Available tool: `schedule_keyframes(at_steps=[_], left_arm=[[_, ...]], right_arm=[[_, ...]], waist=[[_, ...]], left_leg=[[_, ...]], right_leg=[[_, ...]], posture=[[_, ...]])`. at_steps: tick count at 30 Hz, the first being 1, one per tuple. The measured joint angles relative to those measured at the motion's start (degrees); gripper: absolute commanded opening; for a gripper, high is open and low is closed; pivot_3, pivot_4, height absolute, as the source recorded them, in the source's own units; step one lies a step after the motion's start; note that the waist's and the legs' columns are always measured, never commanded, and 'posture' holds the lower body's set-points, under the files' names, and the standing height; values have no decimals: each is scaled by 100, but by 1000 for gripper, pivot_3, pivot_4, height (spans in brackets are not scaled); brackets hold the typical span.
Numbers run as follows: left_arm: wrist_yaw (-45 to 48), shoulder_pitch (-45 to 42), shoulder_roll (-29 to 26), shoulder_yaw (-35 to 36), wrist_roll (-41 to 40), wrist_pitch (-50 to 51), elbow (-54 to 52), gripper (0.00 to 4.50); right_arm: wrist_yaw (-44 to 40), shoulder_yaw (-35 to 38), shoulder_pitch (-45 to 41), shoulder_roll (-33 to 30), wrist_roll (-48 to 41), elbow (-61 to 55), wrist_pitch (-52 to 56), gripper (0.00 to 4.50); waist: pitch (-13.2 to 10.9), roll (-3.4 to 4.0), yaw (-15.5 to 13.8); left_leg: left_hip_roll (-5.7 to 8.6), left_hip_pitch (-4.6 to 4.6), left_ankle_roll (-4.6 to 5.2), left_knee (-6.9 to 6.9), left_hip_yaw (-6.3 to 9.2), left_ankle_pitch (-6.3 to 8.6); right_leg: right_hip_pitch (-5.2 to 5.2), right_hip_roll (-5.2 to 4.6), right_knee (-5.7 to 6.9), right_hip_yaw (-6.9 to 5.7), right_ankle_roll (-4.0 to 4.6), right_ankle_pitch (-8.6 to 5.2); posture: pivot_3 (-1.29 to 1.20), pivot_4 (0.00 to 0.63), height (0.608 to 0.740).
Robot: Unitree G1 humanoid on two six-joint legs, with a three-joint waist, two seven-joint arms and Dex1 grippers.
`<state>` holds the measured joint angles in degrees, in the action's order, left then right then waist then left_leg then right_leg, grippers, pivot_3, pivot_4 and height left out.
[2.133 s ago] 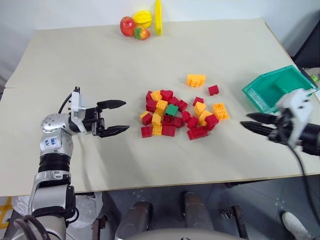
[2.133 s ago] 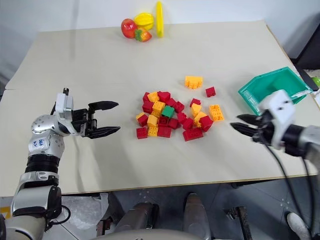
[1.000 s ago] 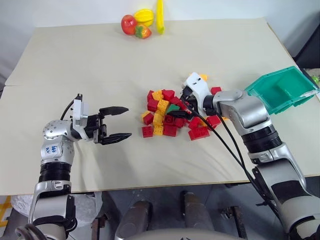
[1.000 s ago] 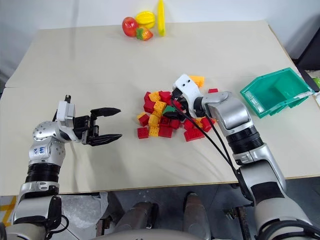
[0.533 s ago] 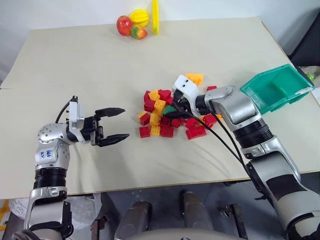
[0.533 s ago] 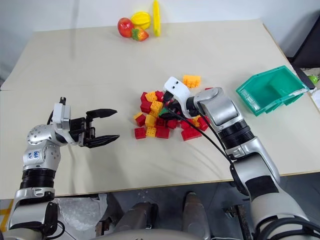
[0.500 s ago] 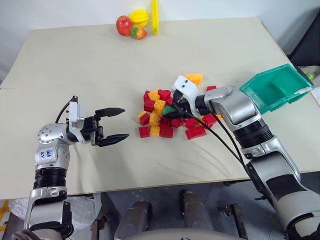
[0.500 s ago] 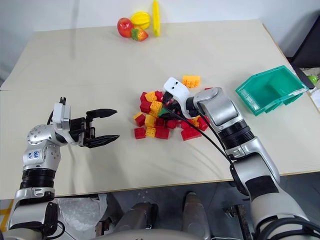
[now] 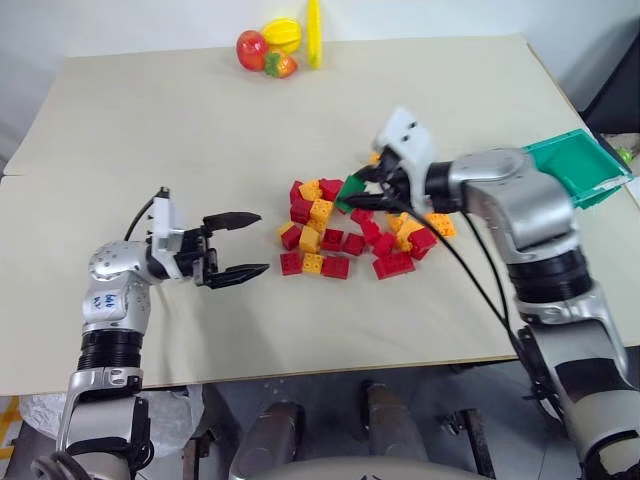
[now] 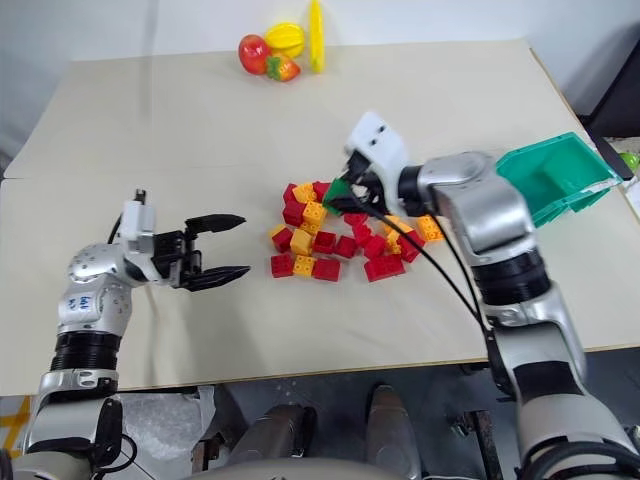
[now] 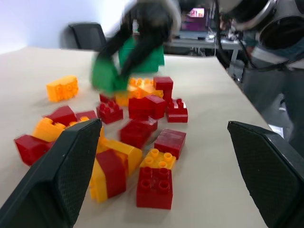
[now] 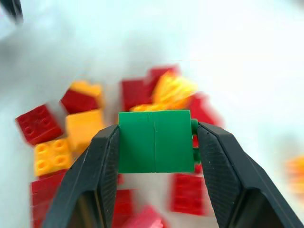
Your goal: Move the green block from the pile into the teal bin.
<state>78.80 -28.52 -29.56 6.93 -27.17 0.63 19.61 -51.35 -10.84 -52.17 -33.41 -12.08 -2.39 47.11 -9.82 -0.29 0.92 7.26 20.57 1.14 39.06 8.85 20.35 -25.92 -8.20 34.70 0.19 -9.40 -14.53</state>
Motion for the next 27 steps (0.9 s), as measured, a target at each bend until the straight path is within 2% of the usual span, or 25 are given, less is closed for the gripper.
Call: schedule_keyframes(at_steps=[2, 4, 7, 12, 14, 18, 20, 23, 25, 27], left_arm=[[-161, -72, 133, -196, 122, 27, -99, 4500], [-514, -371, 394, -461, 344, 145, -87, 4500], [-806, -678, 518, -735, 627, 215, -54, 4500], [-1094, -1377, 1086, -1134, 988, 224, 458, 4500], [-1162, -1676, 1194, -1313, 1189, 211, 777, 4500], [-1193, -2148, 1425, -1376, 1344, -27, 1500, 4500], [-1210, -2253, 1501, -1375, 1388, -96, 1729, 4500], [-1239, -2304, 1563, -1379, 1420, -135, 1924, 4500], [-1249, -2303, 1548, -1378, 1440, -144, 1971, 4500], [-1253, -2296, 1486, -1350, 1439, -147, 1963, 4500]], right_arm=[[68, 274, 219, -329, 23, -258, -122, 2058], [49, 518, 686, -1026, 139, -625, -393, 2058], [27, 877, 1145, -1754, 290, -774, -656, 2058], [-37, 1213, 1578, -2916, 701, -129, -1370, 2058], [1, 1215, 1543, -3123, 941, 493, -1608, 2058], [225, 1046, 1113, -2840, 1264, 2071, -2491, 2058], [371, 934, 742, -2573, 1379, 2864, -2962, 2784], [571, 917, 127, -2178, 1437, 4007, -3772, 3648], [614, 915, -66, -2127, 1451, 4424, -4194, 4379], [622, 917, -148, -2125, 1499, 4606, -4432, 4480]], waist=[[0, 0, -65], [-1, 0, -172], [-1, 0, -215], [0, 0, -227], [0, 0, -214], [-1, 0, -84], [-1, 2, -39], [-3, 5, -3], [-3, 5, -9], [-3, 5, -18]], left_leg=[[2, 1, 2, 1, -6, 1], [5, 13, 3, 6, 2, 1], [5, 21, 5, 6, -19, 1], [7, 53, 10, 17, -43, -3], [5, 54, 12, 16, -55, -5], [-2, 46, 14, 15, -84, -5], [-4, 42, 14, 14, -95, -6], [-6, 44, 15, 12, -99, -7], [-6, 52, 15, 13, -94, -7], [-5, 53, 15, 12, -92, -6]], right_leg=[[0, -1, -3, 3, 0, 0], [-3, -2, -8, -3, -1, 1], [-16, -3, -9, 9, -8, 4], [-53, -4, 4, 18, -16, 11], [-54, -3, -7, 19, -16, 20], [-58, -3, -7, 28, -20, 30], [-62, -3, -5, 30, -19, 33], [-67, -4, -3, 31, -18, 37], [-72, -4, -6, 28, -18, 37], [-72, -5, -11, 27, -18, 37]], posture=[[0, 150, 740], [0, 150, 740], [0, 150, 740], [0, 150, 740], [0, 150, 740], [0, 150, 740], [0, 150, 740], [0, 150, 740], [0, 150, 740], [0, 150, 740]])
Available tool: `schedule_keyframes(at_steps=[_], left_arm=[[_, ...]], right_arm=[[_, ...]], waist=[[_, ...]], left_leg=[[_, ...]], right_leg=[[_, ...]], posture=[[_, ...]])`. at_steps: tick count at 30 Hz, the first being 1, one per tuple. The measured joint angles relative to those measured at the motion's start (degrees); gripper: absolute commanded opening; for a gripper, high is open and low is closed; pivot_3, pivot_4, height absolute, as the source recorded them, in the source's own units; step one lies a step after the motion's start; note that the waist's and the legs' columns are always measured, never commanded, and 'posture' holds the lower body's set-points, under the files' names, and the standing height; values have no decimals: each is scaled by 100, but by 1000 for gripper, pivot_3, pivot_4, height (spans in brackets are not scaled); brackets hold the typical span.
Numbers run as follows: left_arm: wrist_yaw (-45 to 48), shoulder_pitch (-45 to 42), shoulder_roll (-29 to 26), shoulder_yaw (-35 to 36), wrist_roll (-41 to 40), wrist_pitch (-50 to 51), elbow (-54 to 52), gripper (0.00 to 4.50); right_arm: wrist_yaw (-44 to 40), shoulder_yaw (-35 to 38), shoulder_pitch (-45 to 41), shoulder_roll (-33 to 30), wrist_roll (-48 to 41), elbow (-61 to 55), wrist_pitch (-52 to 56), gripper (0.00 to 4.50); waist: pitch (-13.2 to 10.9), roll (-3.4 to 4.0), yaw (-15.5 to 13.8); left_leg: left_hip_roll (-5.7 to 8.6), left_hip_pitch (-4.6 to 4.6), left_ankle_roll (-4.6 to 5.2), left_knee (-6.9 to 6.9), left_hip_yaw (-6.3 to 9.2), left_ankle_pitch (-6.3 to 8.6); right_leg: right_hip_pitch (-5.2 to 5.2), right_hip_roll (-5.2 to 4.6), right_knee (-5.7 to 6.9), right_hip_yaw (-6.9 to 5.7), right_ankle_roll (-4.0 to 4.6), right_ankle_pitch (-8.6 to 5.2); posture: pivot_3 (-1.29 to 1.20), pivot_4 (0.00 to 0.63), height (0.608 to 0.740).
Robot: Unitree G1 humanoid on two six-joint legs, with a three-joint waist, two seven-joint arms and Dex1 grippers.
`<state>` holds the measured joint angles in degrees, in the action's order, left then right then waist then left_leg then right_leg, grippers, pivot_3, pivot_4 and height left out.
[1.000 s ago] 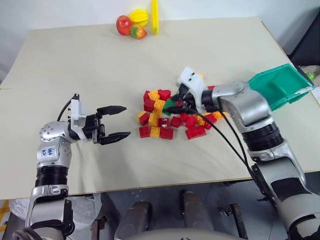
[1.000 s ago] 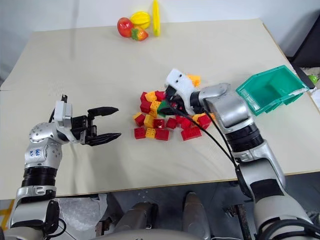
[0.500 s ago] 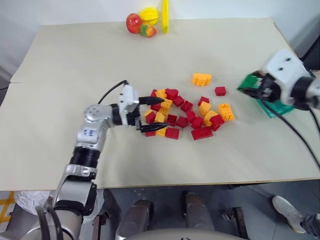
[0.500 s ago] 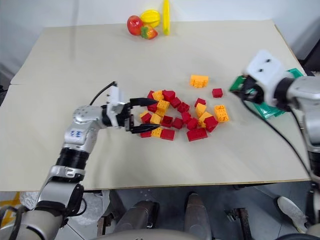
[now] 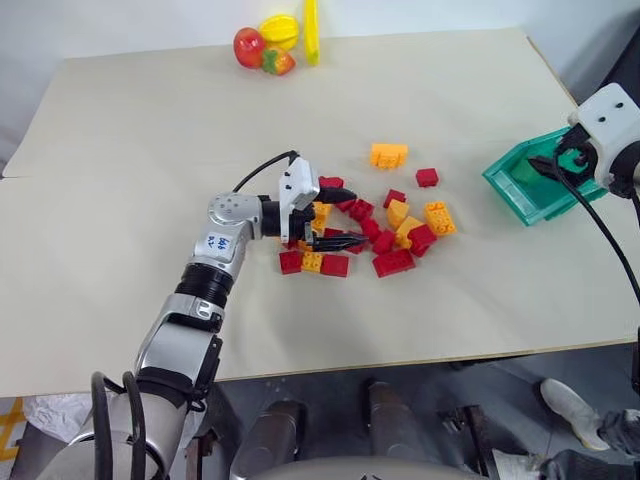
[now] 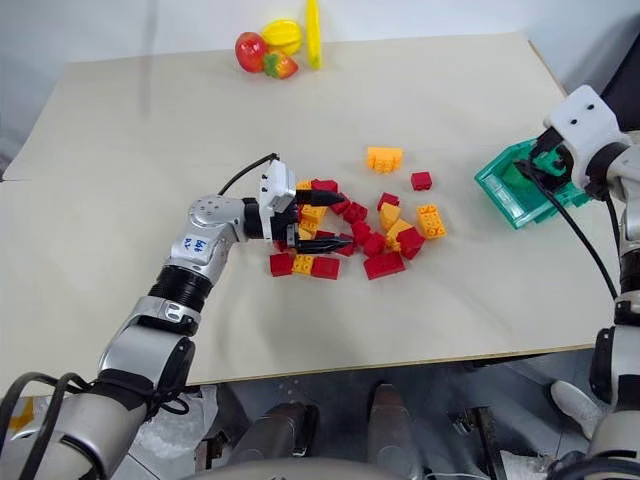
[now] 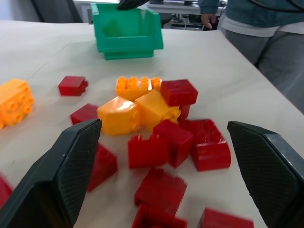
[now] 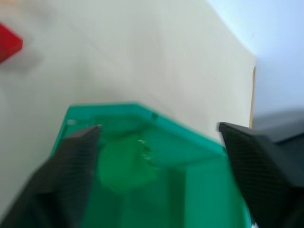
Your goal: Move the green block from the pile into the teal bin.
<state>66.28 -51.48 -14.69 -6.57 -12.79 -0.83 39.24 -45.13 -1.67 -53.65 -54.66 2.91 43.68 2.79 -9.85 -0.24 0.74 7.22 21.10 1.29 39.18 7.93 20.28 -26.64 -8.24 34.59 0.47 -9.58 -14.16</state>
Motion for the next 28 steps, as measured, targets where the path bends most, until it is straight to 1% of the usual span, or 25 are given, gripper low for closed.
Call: schedule_keyframes(at_steps=[4, 8, 9, 11, 13, 14, 16, 19, 21, 25, 28], left_arm=[[-40, 205, -192, 178, -40, 110, -178, 4500], [-111, 706, -463, 362, -187, 636, -764, 4500], [-132, 826, -600, 413, -261, 884, -933, 4500], [-195, 1003, -860, 555, -316, 1202, -1174, 4500], [-194, 1197, -1071, 710, -346, 1109, -1352, 4500], [-129, 1299, -1129, 821, -392, 903, -1415, 4500], [-32, 1461, -1319, 924, -486, 768, -1491, 4500], [7, 1798, -1762, 1209, -533, 845, -1514, 4500], [136, 2082, -1968, 1307, -613, 851, -1654, 4500], [267, 2392, -2101, 1349, -738, 971, -1693, 4500], [297, 2572, -2297, 1507, -805, 1004, -1797, 4500]], right_arm=[[-98, 77, 141, 0, -66, -286, 15, 4480], [-503, 524, 1195, 5, -789, -2080, 920, 4480], [-675, 682, 1593, 13, -1088, -2672, 1181, 4480], [-921, 859, 2148, 23, -1521, -3436, 1475, 4480], [-1104, 1089, 2567, 82, -1881, -3903, 1536, 4480], [-1225, 1250, 2774, 128, -2100, -4088, 1511, 4480], [-1579, 1532, 3288, 181, -2490, -4389, 1377, 4480], [-2166, 1605, 4092, 256, -2758, -4467, 1115, 4480], [-2472, 1569, 4335, 256, -2758, -4302, 901, 4480], [-2776, 1563, 4304, 256, -2758, -4021, 572, 4480], [-2827, 1562, 4252, 257, -2754, -3810, 438, 4480]], waist=[[0, 1, -34], [0, 1, -62], [0, 1, -65], [0, 1, -64], [1, 2, -70], [1, 2, -77], [1, 2, -92], [1, 2, -88], [1, 3, -82], [1, 3, -83], [1, 3, -74]], left_leg=[[0, 2, 0, -1, 3, 0], [-2, 8, 0, 3, 14, 1], [-2, 9, 0, 3, 16, 1], [0, 8, 0, 10, 15, 1], [2, 4, 0, 21, 15, 0], [1, 4, 0, 26, 16, 0], [-2, 1, 0, 31, 20, 1], [1, -3, 0, 37, 17, 1], [2, -4, 1, 42, 13, 1], [-1, -6, -1, 55, 14, 1], [-5, -10, -7, 56, 13, -2]], right_leg=[[0, 0, -5, -2, -1, 1], [-2, 0, -2, -10, -1, 1], [-2, 0, -2, -11, -1, 1], [1, 0, 4, -9, -1, 1], [8, -2, 6, -8, -1, 5], [12, -2, 5, -9, 0, 9], [20, 1, 7, -13, 2, 10], [24, 1, 10, -8, 1, 12], [25, 0, 13, -4, -1, 14], [25, 1, 16, -4, 5, 18], [24, 4, 17, -3, 12, 19]], posture=[[0, 150, 740], [0, 150, 740], [0, 150, 740], [0, 150, 740], [0, 150, 740], [0, 150, 740], [0, 150, 740], [0, 150, 740], [0, 150, 740], [0, 150, 740], [0, 150, 740]])
